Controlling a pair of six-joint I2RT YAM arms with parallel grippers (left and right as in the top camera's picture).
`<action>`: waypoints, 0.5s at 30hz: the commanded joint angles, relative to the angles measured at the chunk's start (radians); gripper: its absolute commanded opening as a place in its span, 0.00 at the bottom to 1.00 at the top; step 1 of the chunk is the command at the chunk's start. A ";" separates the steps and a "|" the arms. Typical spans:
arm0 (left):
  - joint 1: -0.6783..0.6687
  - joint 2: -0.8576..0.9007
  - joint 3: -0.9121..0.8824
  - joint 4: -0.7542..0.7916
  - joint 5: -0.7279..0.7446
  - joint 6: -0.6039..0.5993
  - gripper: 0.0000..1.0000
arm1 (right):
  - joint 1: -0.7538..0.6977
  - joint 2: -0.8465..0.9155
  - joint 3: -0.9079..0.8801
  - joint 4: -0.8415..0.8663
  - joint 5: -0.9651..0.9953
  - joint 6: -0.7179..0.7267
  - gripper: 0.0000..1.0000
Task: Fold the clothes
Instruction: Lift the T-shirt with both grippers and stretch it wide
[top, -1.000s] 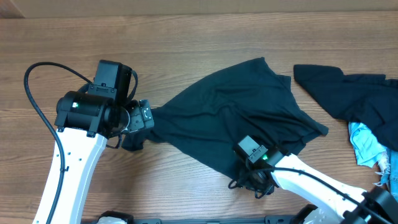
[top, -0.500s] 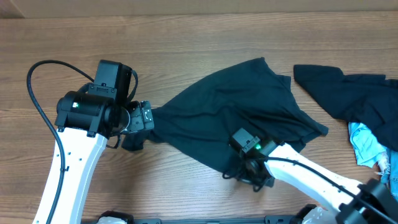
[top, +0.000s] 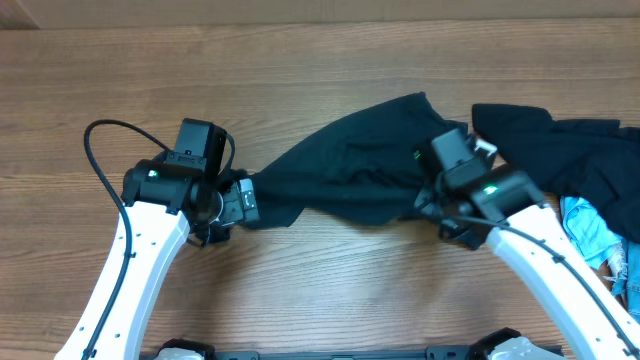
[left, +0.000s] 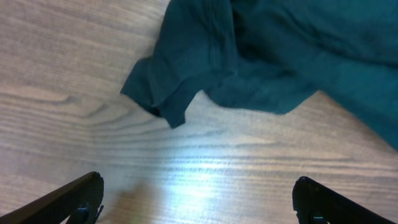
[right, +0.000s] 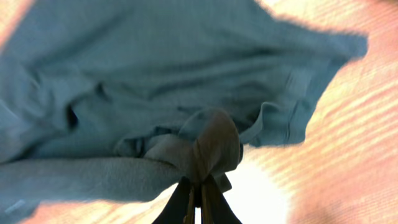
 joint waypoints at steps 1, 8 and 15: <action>0.004 0.052 -0.013 0.016 0.000 0.022 1.00 | -0.042 -0.027 0.095 0.013 -0.008 -0.128 0.04; -0.042 0.276 -0.013 0.200 -0.038 0.045 1.00 | -0.043 -0.027 0.113 0.055 -0.003 -0.133 0.04; -0.057 0.381 -0.013 0.263 -0.301 0.036 0.53 | -0.043 -0.027 0.113 0.055 -0.003 -0.133 0.04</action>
